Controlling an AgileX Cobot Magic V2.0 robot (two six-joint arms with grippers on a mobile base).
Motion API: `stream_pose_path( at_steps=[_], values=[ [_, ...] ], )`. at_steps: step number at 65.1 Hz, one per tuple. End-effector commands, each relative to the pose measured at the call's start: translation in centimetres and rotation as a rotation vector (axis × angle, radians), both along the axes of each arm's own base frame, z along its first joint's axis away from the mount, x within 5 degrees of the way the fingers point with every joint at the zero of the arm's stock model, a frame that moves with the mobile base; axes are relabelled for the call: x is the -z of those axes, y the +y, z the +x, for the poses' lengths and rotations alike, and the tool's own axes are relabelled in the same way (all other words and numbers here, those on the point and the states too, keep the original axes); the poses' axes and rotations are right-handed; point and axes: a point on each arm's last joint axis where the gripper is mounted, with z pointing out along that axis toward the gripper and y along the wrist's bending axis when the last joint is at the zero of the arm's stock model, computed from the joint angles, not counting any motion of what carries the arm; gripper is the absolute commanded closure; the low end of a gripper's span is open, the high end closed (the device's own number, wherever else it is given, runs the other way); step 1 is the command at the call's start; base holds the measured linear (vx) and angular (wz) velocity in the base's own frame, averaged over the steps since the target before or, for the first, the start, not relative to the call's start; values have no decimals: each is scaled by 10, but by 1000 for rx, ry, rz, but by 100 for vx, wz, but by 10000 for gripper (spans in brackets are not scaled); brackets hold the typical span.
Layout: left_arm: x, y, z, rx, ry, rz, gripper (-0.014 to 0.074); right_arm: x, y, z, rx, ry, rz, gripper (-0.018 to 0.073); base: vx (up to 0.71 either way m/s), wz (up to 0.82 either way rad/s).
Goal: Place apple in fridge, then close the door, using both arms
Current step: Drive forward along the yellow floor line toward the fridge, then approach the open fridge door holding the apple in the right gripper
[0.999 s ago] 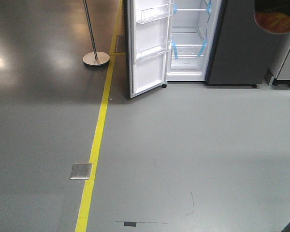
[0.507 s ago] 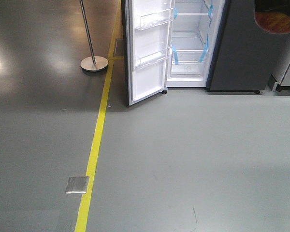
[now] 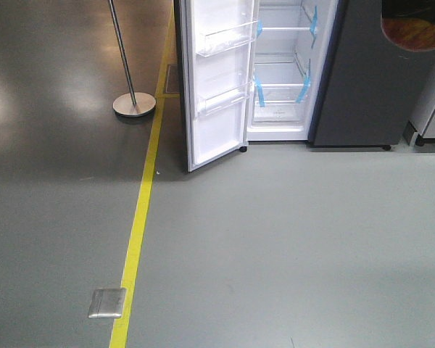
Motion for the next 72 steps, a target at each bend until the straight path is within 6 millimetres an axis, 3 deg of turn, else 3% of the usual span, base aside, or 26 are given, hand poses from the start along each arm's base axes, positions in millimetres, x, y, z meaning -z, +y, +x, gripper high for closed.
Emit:
stream_pose_path(
  at_steps=[1,72],
  values=[
    [-14,0,-4,-2,-111,-10,603,-22,-1,-10,17,-126,29,298,20,-3],
    [-14,0,-4,-2,-111,-10,603,-22,-1,-10,17,-126,29,298,18,0]
  ],
)
